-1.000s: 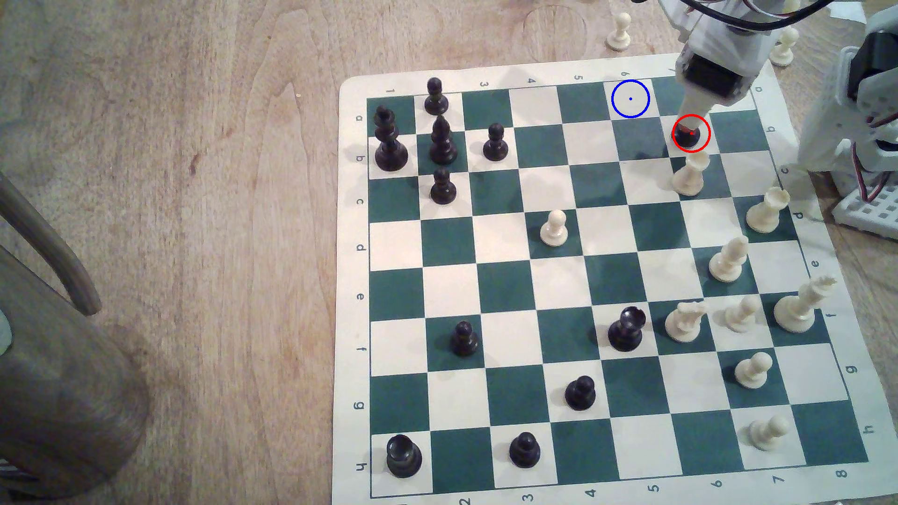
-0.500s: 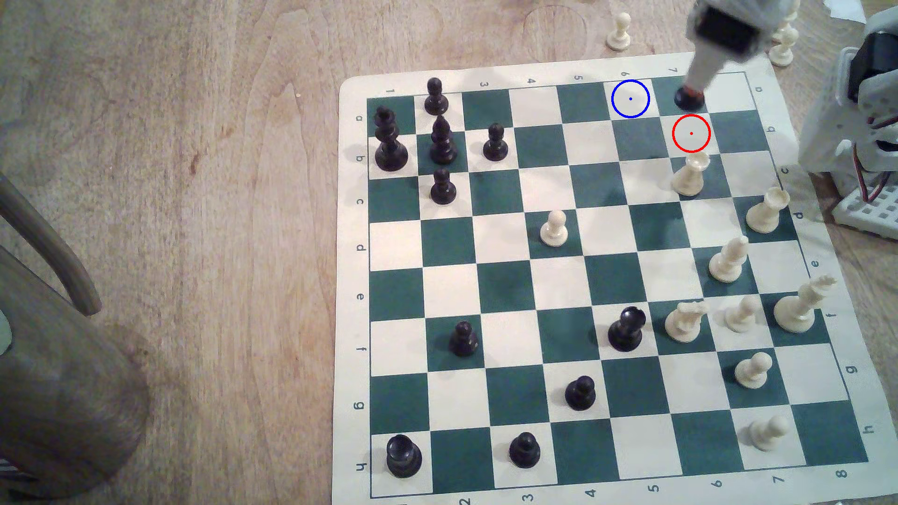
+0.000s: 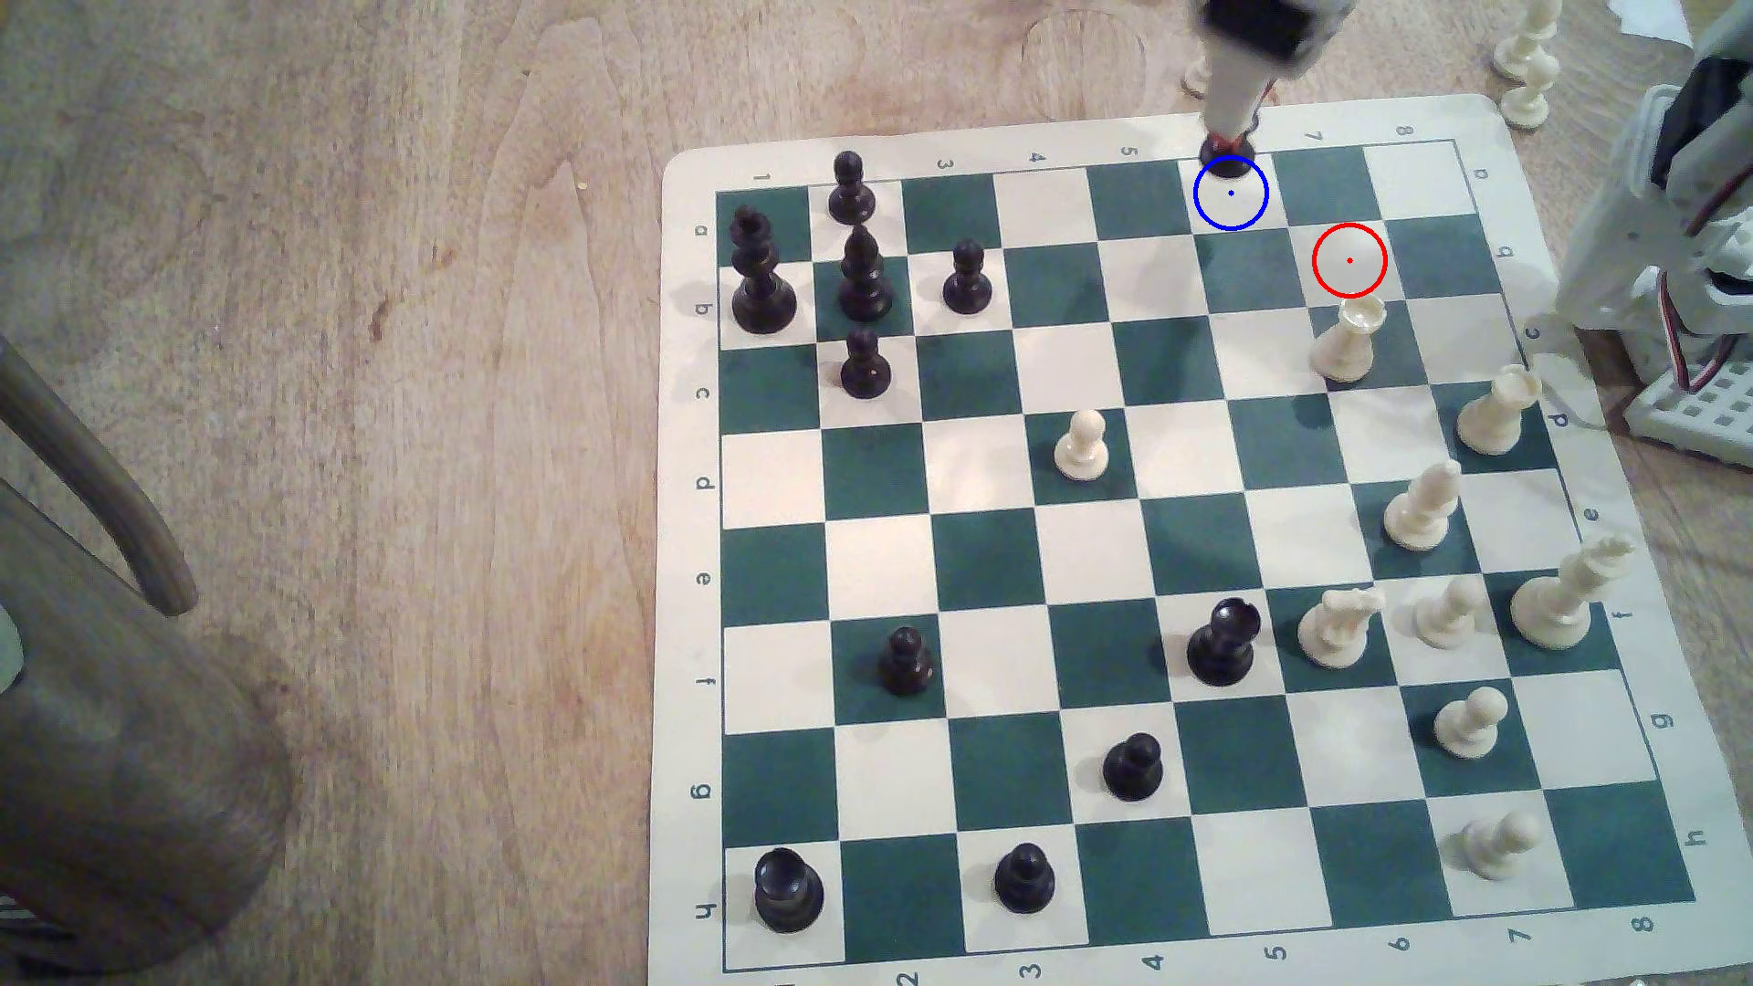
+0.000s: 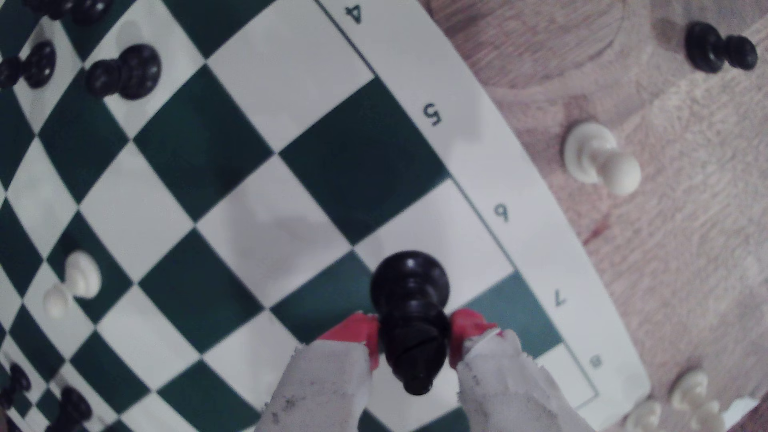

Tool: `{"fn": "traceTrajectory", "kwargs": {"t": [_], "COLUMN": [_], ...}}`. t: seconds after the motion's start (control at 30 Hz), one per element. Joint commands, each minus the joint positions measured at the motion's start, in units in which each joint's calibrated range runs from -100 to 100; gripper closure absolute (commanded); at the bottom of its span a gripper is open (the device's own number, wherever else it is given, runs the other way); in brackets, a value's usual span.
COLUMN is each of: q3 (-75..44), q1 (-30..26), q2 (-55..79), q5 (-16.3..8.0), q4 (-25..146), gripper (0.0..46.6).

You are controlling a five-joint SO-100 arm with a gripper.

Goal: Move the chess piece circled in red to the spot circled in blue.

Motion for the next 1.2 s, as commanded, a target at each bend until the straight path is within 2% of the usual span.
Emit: {"fn": "traceTrajectory", "kwargs": {"t": [0.0, 0.67, 0.87, 0.93, 1.0, 1.17], "q3": [-2.49, -0.95, -0.41, 0.41, 2.13, 3.13], "q1": [0.75, 2.63, 3.26, 3.57, 4.04, 4.27], "q2": [2.84, 7.59, 8.53, 7.85, 5.89, 1.39], "q5": [0.24, 1.07, 0.83, 1.03, 1.27, 1.27], "q4": [-2.40, -4.20, -5.51, -5.10, -5.68, -4.45], "gripper": [46.4, 46.2, 37.0, 29.8, 25.0, 23.0]}}
